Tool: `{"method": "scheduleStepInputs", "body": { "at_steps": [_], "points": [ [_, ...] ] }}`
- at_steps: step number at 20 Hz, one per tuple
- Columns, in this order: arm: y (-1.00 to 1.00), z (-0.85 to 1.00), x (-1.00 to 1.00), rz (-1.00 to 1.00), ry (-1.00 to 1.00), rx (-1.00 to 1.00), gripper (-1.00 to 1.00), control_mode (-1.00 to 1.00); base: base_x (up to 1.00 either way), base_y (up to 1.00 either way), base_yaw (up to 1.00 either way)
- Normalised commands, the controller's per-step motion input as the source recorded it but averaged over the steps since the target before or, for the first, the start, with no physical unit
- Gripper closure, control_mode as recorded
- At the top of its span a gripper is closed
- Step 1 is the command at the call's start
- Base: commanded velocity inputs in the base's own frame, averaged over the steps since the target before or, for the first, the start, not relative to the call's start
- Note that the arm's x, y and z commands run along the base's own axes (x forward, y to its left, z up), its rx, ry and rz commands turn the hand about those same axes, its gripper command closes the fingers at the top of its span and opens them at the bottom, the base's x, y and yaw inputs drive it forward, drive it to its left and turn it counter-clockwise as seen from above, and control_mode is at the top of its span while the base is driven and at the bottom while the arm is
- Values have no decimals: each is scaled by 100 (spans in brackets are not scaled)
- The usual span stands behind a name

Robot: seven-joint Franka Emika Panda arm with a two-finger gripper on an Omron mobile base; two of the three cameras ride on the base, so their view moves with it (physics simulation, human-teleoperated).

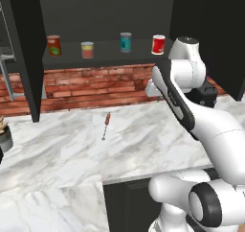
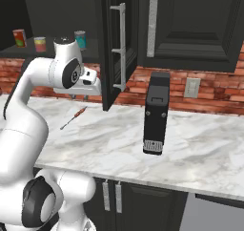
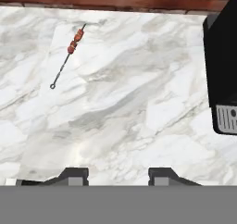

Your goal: Stack two cans on top of the other two cans in the cabinet.

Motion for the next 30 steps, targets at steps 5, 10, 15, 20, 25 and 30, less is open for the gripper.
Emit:
{"method": "scheduleStepInputs", "body": {
  "at_steps": [5,10,15,20,25,30],
  "points": [
    [2,0,-10,0,-9,-2,-100,-100,0,0,0],
    [18,12,-12,0,-48,-12,-100,-100,0,0,0],
    [24,33,-3,1,-50,-10,-100,-100,0,0,0],
    [21,50,0,0,-30,-3,-100,-100,0,0,0],
    [21,47,0,0,-14,-1,-100,-100,0,0,0],
    [17,39,1,0,0,0,-100,-100,0,0,0]
  ]
}}
